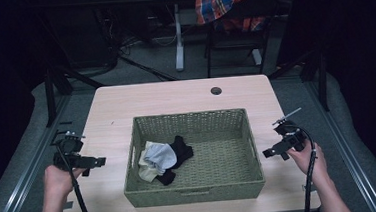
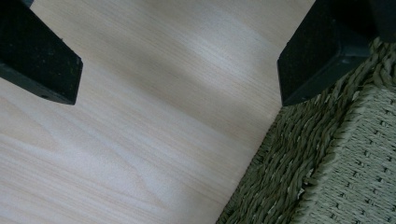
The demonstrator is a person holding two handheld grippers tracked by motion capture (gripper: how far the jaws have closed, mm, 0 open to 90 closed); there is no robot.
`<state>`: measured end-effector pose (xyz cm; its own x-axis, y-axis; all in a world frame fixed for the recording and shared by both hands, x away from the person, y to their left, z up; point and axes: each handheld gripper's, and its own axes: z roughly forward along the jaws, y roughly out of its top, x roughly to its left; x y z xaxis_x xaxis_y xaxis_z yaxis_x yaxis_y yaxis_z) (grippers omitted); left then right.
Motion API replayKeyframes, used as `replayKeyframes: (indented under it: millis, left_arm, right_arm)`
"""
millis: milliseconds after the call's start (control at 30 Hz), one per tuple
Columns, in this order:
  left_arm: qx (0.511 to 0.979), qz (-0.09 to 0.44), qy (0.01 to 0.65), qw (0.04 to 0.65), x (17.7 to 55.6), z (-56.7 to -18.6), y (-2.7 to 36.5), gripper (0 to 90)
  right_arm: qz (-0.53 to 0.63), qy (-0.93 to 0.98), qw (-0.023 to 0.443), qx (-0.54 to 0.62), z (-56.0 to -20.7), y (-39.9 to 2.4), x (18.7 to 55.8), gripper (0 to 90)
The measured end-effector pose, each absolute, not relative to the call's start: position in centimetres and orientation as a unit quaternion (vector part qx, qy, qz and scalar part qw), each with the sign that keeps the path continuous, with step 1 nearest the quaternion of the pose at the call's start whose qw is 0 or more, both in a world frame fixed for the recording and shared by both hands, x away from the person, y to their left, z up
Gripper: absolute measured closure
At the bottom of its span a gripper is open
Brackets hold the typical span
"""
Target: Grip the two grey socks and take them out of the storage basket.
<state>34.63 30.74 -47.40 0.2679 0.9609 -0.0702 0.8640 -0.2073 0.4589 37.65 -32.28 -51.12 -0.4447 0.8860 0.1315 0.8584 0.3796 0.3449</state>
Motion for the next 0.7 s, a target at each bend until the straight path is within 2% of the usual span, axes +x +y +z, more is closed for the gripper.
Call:
replayKeyframes:
  millis: [333,700]
  left_arm:
    - [0.784,0.124,0.563,0.23,34.4,-44.8,28.6,0.0]
    - [0.827,0.115,0.494,0.244,34.7,-42.2,23.4,0.0]
  right_arm:
    - [0.178,0.833,0.035,0.523,-51.0,-32.5,37.6,0.0]
    - [0.176,0.83,0.036,0.528,-51.1,-32.7,37.6,0.0]
